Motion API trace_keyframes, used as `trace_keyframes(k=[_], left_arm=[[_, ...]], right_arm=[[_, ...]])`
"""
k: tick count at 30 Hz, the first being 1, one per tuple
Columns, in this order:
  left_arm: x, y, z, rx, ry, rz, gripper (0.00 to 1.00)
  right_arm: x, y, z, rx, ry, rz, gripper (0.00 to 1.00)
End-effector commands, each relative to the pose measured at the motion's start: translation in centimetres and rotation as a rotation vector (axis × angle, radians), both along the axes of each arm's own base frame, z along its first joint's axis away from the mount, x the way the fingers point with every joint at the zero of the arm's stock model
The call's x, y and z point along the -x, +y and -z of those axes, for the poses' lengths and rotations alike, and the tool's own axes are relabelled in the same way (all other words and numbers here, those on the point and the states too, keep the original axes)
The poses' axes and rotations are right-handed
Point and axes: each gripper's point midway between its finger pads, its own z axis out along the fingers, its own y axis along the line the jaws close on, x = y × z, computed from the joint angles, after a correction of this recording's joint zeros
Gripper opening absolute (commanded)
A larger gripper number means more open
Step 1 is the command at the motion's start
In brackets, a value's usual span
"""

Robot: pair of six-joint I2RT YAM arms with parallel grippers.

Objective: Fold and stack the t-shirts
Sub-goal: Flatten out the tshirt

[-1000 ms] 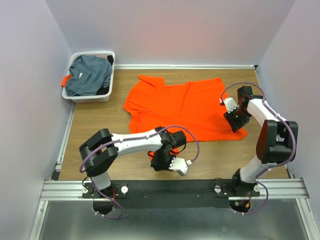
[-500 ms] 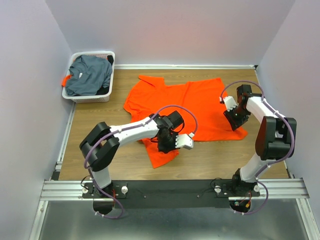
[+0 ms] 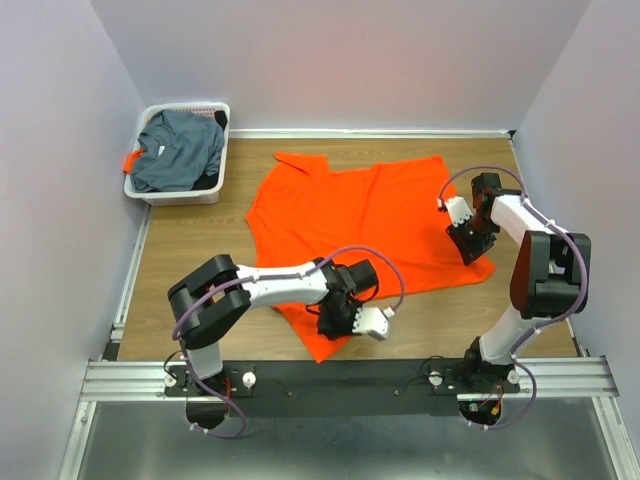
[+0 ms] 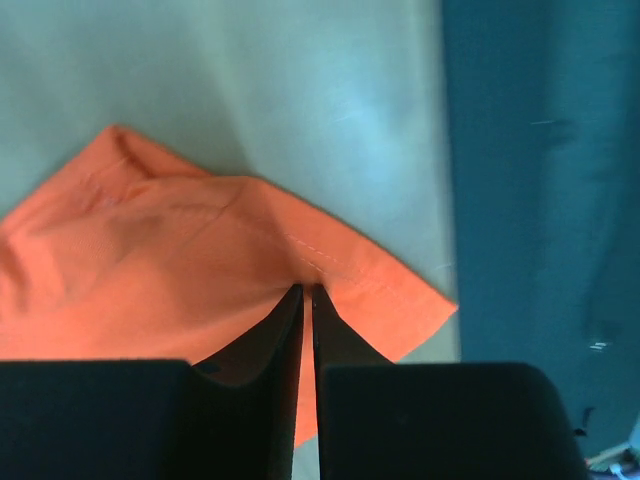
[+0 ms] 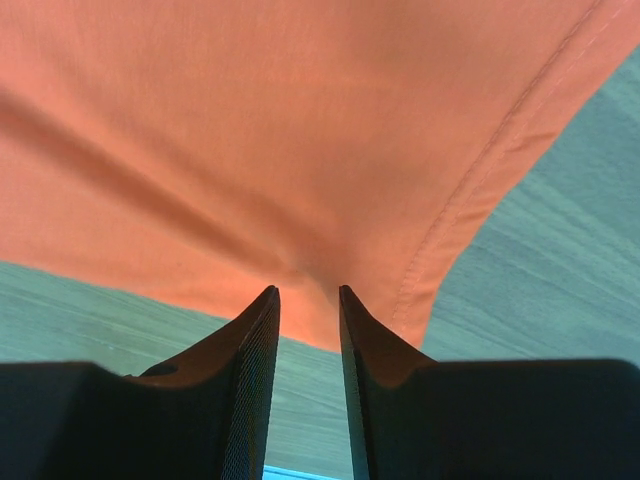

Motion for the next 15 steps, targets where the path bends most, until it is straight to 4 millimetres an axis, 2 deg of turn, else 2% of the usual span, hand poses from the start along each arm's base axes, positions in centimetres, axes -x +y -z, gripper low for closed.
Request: trace_keyframes(k=[1,3,7,11,12,13,14,15], left_arm=[[4.7,1.4,0.7,-0.042,0.108,0.120,0.15],[5.9,2.0,0.3,-0.051,0.142,0.149,0.15],[6.1,2.3,-1.8,-0.018,0.138,0.172,0.21],[5.1,1.0,-6.4,0.100,0.128,0.127,0.29],[4.0,0.2,-8.2,0.156,0.095,0.105,0.30],[1.9,0.3,-8.9,0.178,0.075,0.032,0.31],[-1.0,0.7,-9.8,0.206,0.052,-0.062,0.32],[-2.6,1.2,-10.1,0.216,0.039,-0.121,0.32]], right_arm=[[0.5,0.0,-0.9,0.016,-0.025,-0.031,0.37],[1.1,-0.2,-1.5,0.025,-0.025,-0.044,0.37],[1.9,-0.5,-2.4,0.046,-0.023,-0.067,0.36],[2.2,-0.4,-2.9,0.045,-0.031,-0.083,0.37],[2.0,-0.3,-2.9,0.036,-0.035,-0.082,0.37],[1.9,-0.2,-2.5,0.028,-0.022,-0.073,0.37],[1.7,-0.1,-2.4,0.021,-0.017,-0.061,0.37],[1.8,0.0,-1.7,0.018,0.007,-0.057,0.36]])
